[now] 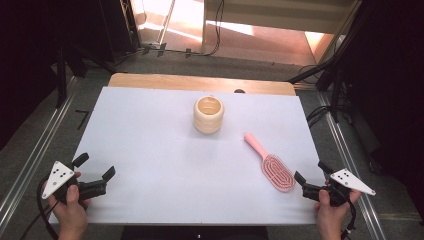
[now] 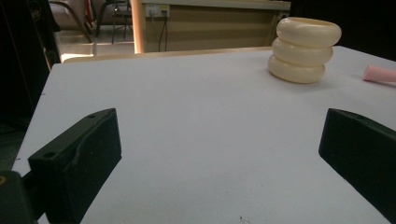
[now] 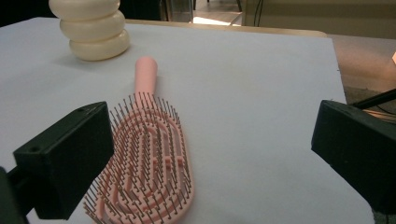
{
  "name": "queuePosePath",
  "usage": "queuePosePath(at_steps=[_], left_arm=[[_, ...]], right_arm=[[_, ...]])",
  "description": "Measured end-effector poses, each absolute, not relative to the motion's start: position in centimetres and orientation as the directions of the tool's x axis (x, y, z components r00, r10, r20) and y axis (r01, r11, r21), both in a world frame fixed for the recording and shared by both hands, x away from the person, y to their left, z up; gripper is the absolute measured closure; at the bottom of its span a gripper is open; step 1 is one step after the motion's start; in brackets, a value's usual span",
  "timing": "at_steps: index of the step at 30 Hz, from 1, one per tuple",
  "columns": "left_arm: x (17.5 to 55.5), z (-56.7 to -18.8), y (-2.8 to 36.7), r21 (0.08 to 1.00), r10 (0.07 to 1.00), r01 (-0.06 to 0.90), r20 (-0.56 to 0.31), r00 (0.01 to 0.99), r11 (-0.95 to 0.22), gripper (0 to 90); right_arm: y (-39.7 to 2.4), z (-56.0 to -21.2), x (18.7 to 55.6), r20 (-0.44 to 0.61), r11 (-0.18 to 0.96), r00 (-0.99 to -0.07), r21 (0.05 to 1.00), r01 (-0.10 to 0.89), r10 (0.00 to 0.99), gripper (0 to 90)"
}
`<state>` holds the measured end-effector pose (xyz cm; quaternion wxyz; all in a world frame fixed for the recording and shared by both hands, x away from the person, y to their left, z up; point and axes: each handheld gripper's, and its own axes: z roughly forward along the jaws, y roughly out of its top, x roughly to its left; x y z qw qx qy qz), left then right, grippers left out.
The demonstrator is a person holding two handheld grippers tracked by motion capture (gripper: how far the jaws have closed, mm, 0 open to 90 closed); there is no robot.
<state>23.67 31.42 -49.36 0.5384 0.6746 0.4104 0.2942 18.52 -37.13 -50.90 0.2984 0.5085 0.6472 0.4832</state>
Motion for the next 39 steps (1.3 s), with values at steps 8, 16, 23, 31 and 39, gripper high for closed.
queuePosePath(at_steps=[8, 16, 23, 31, 39], left_arm=[[23.7, -49.4, 31.4, 0.968, 0.868, 0.238, -0.051, 0.494, -0.078, 0.0], [23.7, -49.5, 31.3, 0.968, 0.863, 0.236, -0.051, 0.502, -0.080, 0.0], [23.7, -49.5, 31.3, 0.968, 0.859, 0.236, -0.045, 0.509, -0.089, 0.0], [23.7, -49.5, 31.2, 0.968, 0.854, 0.234, -0.044, 0.518, -0.092, 0.0], [23.7, -49.5, 31.1, 0.967, 0.848, 0.232, -0.037, 0.528, -0.102, 0.0]], right_arm=[[-36.7, -49.8, 18.9, 0.102, 0.037, -0.331, 0.922, 0.386, 0.938, 0.0], [-36.2, -48.0, 19.6, 0.106, 0.065, -0.364, 0.902, 0.427, 0.925, 11.6], [-36.2, -47.6, 19.9, 0.085, 0.092, -0.346, 0.881, 0.464, 0.934, 36.2], [-36.8, -47.9, 20.2, 0.053, 0.198, -0.404, 0.809, 0.554, 0.913, 86.6], [-36.9, -49.2, 21.1, 0.041, 0.272, -0.421, 0.707, 0.653, 0.906, 87.7]])
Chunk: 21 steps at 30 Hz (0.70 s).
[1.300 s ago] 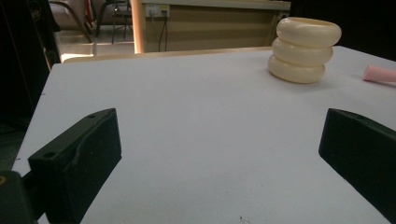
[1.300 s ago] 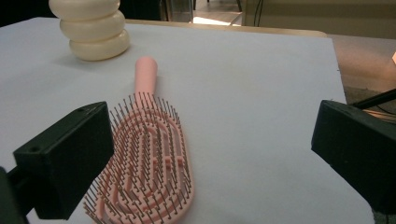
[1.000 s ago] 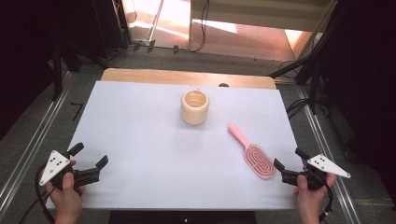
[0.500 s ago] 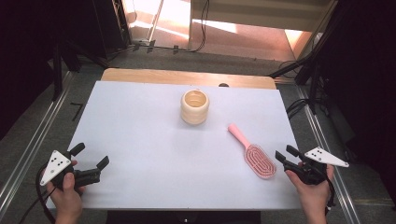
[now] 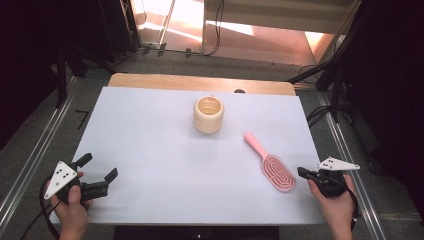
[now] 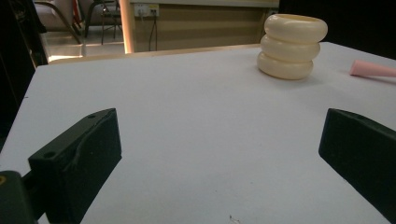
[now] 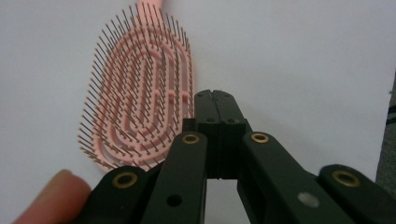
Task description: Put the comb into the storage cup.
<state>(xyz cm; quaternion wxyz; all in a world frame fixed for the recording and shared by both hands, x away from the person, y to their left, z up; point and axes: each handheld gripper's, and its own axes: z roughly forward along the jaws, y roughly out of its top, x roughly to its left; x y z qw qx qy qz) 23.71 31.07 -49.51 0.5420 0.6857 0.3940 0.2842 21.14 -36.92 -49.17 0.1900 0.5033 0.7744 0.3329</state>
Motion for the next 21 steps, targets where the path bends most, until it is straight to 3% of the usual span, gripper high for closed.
queuePosePath(at_steps=[21], left_arm=[[23.7, -49.5, 31.1, 0.967, 0.845, 0.232, -0.038, 0.533, -0.104, 0.0]], right_arm=[[-36.2, -51.0, 21.8, 0.085, 0.315, -0.462, 0.622, 0.717, 0.883, 87.8]])
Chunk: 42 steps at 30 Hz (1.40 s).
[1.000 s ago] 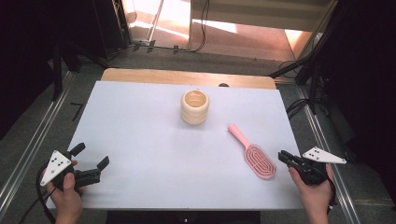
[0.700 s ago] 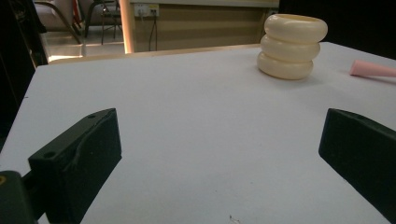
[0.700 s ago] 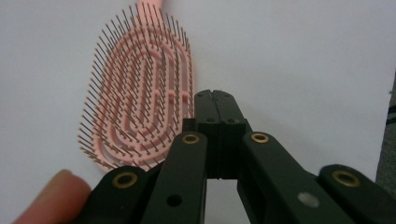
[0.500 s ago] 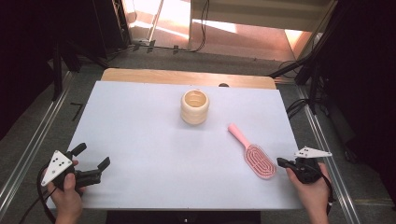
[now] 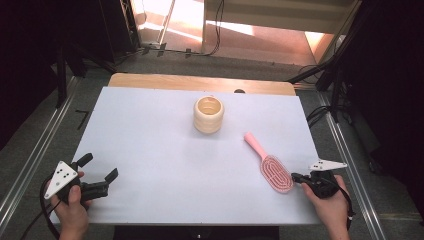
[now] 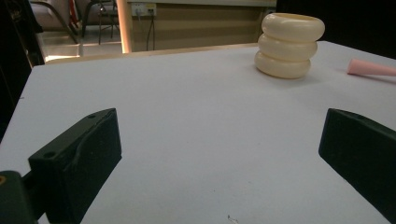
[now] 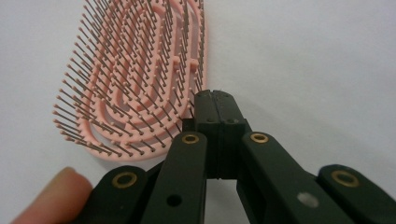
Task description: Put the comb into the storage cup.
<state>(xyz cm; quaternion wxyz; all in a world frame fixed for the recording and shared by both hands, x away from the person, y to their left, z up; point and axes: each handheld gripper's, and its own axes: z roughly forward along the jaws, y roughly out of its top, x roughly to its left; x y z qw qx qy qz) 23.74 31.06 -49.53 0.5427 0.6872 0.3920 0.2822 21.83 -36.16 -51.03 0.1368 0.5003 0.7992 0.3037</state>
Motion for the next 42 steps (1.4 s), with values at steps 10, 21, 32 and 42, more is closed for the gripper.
queuePosePath(at_steps=[10, 21, 32, 42], left_arm=[[23.7, -49.5, 31.0, 0.966, 0.844, 0.233, -0.032, 0.536, -0.111, 0.0], [23.7, -49.5, 31.0, 0.966, 0.843, 0.232, -0.031, 0.536, -0.112, 0.0], [23.7, -49.5, 31.0, 0.966, 0.842, 0.230, -0.029, 0.539, -0.114, 0.0], [23.8, -49.5, 31.0, 0.966, 0.840, 0.233, -0.030, 0.542, -0.116, 0.0]], right_arm=[[-34.7, -50.8, 21.7, 0.106, 0.368, -0.535, 0.615, 0.698, 0.838, 87.8], [-32.3, -50.7, 21.5, 0.119, 0.433, -0.609, 0.599, 0.673, 0.784, 87.8], [-29.8, -50.7, 21.5, 0.123, 0.489, -0.670, 0.590, 0.643, 0.732, 87.8], [-27.3, -50.6, 22.0, 0.119, 0.544, -0.727, 0.584, 0.603, 0.677, 87.8]])
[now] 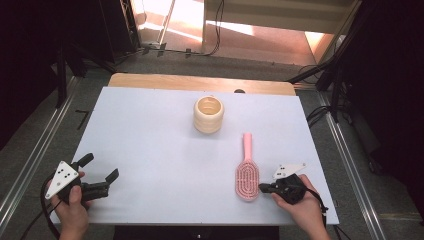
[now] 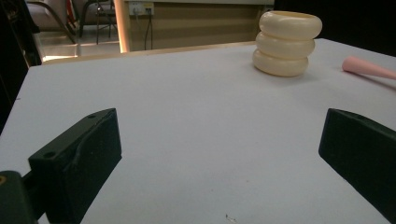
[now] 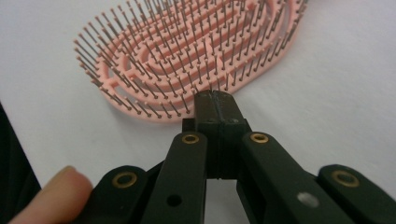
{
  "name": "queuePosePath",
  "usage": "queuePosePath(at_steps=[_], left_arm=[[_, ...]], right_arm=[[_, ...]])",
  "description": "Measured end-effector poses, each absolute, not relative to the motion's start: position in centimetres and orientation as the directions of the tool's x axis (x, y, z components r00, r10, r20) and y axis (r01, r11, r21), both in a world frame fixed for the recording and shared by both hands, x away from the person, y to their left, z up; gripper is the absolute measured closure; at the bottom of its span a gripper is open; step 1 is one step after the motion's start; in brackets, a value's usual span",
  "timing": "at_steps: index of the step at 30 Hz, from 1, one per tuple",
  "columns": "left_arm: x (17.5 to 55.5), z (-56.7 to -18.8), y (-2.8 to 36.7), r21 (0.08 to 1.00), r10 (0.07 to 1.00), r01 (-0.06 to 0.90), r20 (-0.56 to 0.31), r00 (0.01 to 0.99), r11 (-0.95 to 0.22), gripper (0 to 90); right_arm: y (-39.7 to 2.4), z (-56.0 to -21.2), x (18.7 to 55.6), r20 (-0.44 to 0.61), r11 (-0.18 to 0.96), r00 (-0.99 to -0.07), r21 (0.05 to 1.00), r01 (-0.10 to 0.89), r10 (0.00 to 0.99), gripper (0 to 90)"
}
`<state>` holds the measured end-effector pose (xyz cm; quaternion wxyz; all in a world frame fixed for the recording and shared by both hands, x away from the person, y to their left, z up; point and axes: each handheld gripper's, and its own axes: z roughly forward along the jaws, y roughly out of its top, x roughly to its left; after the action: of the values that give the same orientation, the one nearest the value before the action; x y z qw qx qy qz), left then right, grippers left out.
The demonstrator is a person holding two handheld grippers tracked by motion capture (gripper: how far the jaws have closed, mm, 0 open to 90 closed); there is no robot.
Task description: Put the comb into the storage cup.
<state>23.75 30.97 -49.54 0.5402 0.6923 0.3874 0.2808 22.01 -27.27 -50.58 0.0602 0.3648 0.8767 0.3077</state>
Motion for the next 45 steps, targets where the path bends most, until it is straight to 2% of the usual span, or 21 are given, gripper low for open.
queuePosePath(at_steps=[16, 33, 39, 40, 45], left_arm=[[23.8, -49.6, 31.0, 0.966, 0.838, 0.233, -0.032, 0.545, -0.115, 0.0], [23.8, -49.5, 31.0, 0.966, 0.838, 0.233, -0.034, 0.545, -0.112, 0.0], [23.7, -49.5, 31.0, 0.967, 0.837, 0.232, -0.038, 0.546, -0.107, 0.0], [23.7, -49.5, 31.1, 0.967, 0.837, 0.232, -0.039, 0.545, -0.106, 0.0], [23.8, -49.6, 31.0, 0.967, 0.836, 0.231, -0.035, 0.548, -0.110, 0.0]], right_arm=[[-20.9, -50.1, 23.6, 0.082, 0.658, -0.829, 0.568, 0.495, 0.553, 87.8], [-16.1, -50.2, 26.5, 0.062, 0.676, -0.859, 0.588, 0.443, 0.509, 87.8], [-15.6, -49.8, 27.1, 0.049, 0.689, -0.870, 0.590, 0.421, 0.490, 87.8], [-16.3, -49.0, 27.0, 0.089, 0.660, -0.875, 0.622, 0.421, 0.475, 87.8], [-18.5, -46.9, 27.6, 0.112, 0.596, -0.854, 0.670, 0.443, 0.508, 87.8]])
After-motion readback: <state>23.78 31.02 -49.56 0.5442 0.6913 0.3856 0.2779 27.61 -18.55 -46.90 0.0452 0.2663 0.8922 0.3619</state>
